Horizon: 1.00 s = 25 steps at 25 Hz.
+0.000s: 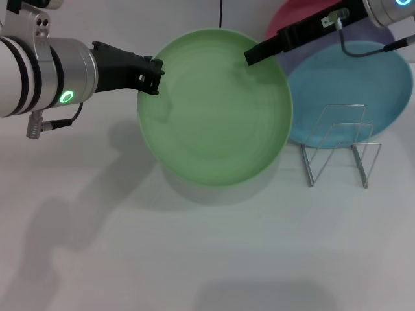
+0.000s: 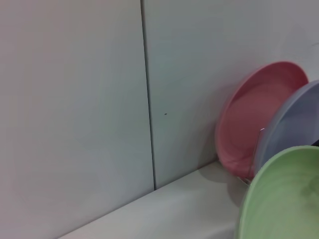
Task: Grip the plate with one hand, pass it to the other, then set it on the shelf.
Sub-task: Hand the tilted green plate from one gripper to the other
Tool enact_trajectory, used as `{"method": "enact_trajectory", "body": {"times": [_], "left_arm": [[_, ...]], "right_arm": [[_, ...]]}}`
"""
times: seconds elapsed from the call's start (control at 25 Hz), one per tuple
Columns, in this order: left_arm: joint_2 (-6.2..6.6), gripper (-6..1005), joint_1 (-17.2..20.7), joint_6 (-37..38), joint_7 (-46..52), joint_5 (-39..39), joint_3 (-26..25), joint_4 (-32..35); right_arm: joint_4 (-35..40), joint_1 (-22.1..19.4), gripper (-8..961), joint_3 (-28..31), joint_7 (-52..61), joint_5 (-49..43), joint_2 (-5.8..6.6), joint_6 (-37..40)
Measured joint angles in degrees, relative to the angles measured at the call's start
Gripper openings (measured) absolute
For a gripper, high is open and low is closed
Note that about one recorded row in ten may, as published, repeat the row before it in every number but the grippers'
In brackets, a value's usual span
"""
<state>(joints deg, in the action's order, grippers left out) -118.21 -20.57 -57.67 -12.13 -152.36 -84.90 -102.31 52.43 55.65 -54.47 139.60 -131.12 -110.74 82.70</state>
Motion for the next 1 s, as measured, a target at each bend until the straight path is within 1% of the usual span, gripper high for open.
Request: {"method": "enact_trajectory", "body": {"times": [0.24,0.48,0.68,1.0], "left_arm": [[0.00,41,-0.07,0.02,0.00,0.43,0.00,0.00],[0.00,41,-0.24,0.02,0.00,0.49,0.00,-0.06],[0.00,41,-0.26,0.01,0.00,0.49,0.00,-0.08],[0.00,42,-0.26,0.03,0.00,0.48,0.00,-0.09]], "right_arm": [[-0.99,0.85,509,-0.03,0.01,-2.52,-0.18,-0.01],[-1.87,1.49,500,-0.01,-0.03,-2.99,-0.26,-0.01],[-1.58,1.55,370,0.19,-0.03,-2.72,-0.26,-0.05],[-2.49,1.83,355,-0.81,-0.08,-2.94,-0.30,-0.79]]}}
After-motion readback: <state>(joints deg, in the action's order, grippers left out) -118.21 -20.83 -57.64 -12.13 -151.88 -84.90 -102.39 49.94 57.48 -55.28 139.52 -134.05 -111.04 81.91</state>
